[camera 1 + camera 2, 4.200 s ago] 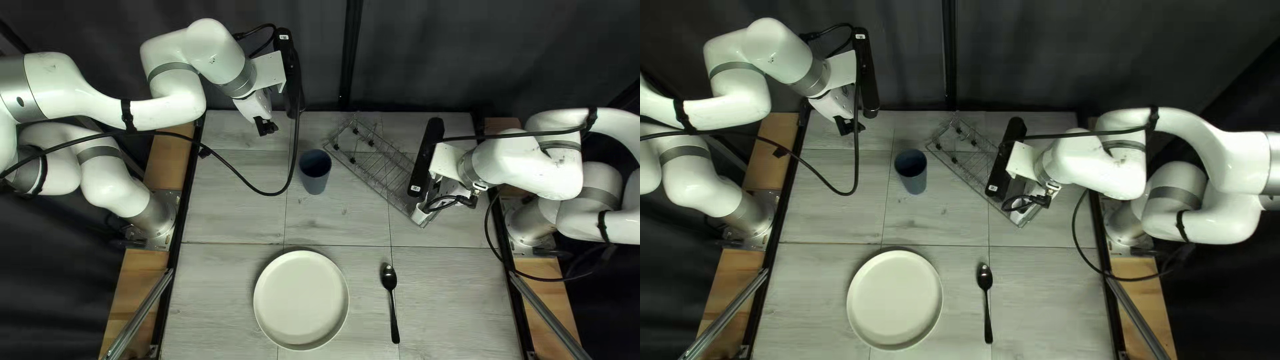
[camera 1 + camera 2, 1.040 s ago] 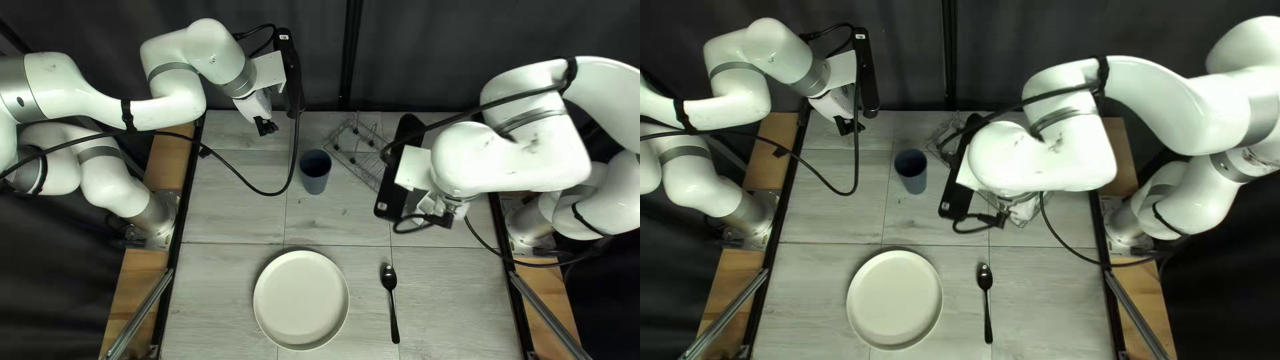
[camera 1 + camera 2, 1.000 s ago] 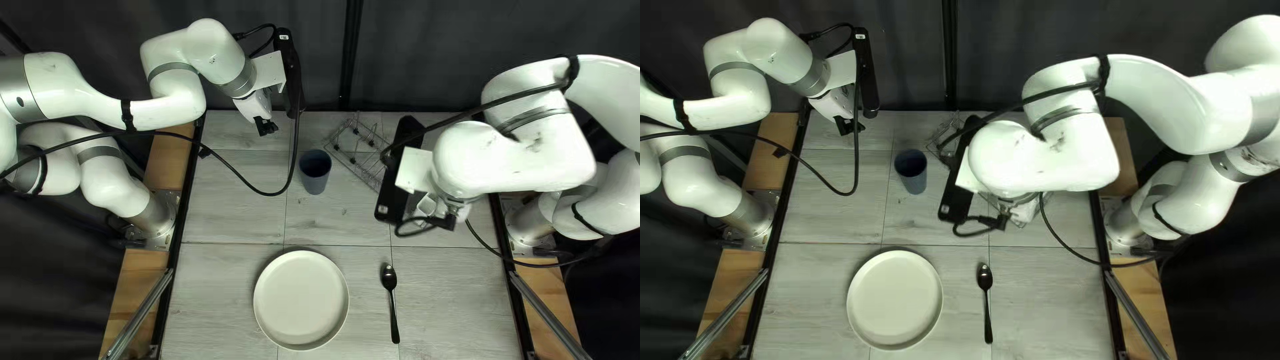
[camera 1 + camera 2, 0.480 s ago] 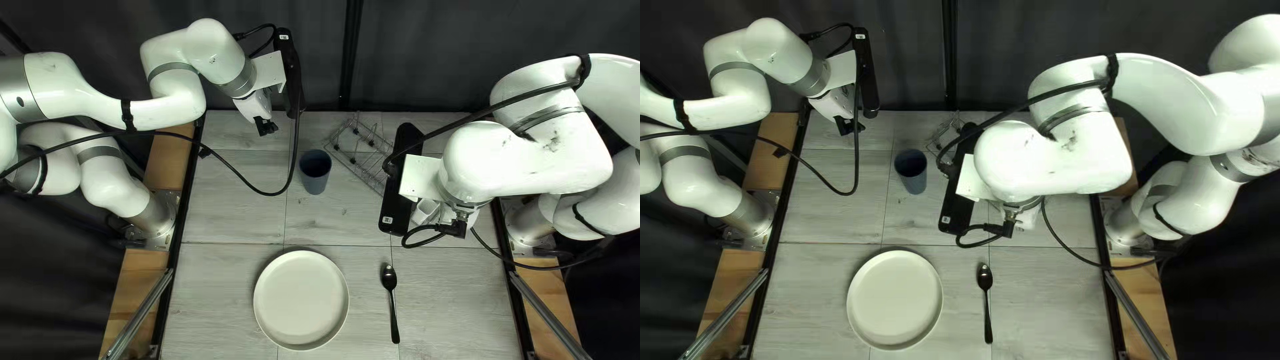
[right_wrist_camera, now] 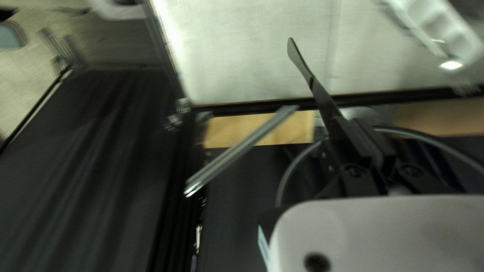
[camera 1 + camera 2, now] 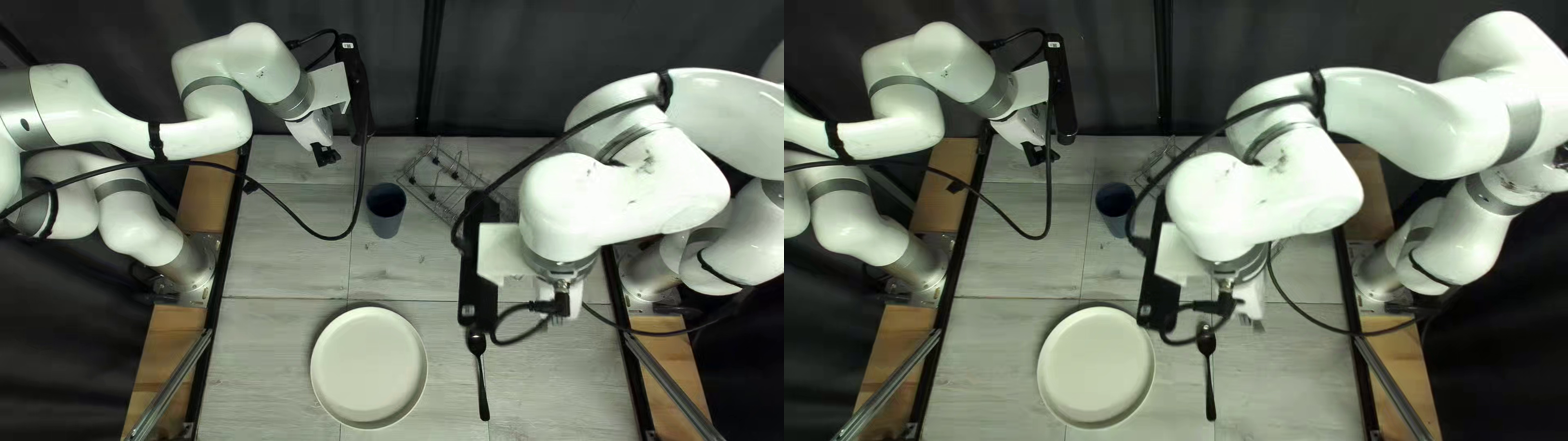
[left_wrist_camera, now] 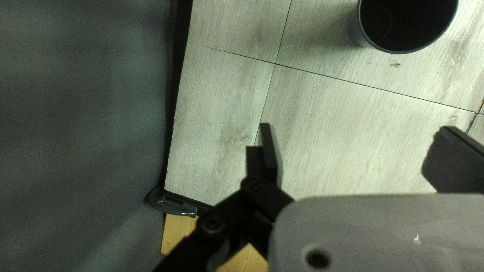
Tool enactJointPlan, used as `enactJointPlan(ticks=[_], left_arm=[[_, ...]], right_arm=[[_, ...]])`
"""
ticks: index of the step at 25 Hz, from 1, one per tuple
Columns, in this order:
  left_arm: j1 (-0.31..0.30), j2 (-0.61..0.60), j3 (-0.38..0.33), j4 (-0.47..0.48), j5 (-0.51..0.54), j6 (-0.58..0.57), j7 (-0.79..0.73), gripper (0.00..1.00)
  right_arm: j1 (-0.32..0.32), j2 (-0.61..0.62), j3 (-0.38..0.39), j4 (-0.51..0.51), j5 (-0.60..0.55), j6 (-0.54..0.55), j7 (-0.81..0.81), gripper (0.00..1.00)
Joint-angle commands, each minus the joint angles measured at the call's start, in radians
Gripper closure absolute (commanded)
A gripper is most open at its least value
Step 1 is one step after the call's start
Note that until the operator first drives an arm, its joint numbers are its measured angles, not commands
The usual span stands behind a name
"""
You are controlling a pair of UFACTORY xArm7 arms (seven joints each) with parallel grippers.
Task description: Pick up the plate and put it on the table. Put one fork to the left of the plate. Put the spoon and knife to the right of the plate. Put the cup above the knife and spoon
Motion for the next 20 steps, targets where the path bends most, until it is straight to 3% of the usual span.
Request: enactJointPlan(ticks=[1, 6, 17, 20], left_arm=[[0.0, 0.0, 0.0, 0.0, 0.0, 0.0, 0.0, 0.0], [0.0, 0.0, 0.0, 0.0, 0.0, 0.0, 0.0, 0.0], [0.0, 0.0, 0.0, 0.0, 0.0, 0.0, 0.0, 0.0], [0.0, 0.0, 0.0, 0.0, 0.0, 0.0, 0.0, 0.0]], right_arm=[[-0.009, -0.027, -0.012, -0.04, 0.034, -0.038, -0.03, 1.0], [-0.007, -0.023, -0.009, -0.053, 0.02, -0.059, -0.047, 1.0], [-0.005, -0.012, -0.015, -0.2, 0.212, -0.298, -0.176, 1.0], [-0.006, -0.027, -0.021, -0.223, 0.226, -0.31, -0.207, 1.0]])
